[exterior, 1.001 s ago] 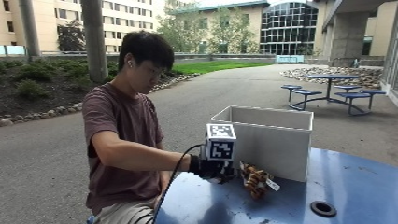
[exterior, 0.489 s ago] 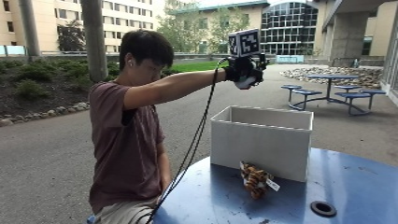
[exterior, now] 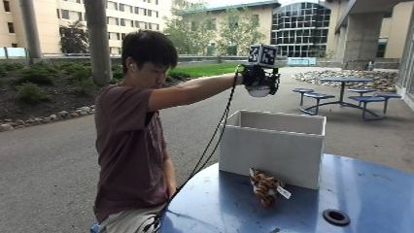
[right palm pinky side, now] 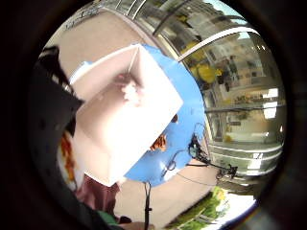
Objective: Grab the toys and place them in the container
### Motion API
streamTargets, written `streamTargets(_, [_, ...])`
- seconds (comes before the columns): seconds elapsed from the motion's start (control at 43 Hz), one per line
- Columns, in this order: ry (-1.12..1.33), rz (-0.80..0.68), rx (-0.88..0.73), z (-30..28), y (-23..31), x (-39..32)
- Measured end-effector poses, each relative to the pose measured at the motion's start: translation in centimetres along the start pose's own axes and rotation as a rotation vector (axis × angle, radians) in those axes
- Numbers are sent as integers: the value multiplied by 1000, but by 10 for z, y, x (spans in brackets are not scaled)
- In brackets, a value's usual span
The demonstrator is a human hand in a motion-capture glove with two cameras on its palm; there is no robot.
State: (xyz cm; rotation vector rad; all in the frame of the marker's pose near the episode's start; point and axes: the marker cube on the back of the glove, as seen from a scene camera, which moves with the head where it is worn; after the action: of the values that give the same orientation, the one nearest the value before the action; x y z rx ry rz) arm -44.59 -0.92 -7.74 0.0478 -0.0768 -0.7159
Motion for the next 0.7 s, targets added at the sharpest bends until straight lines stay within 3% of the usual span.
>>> streamTargets(0.116, [39, -8, -199, 13, 2, -3])
streamTargets(0.326, [-7, 54, -123, 8, 20, 34])
streamTargets(0.698, [9, 314, -136, 22, 115, 190])
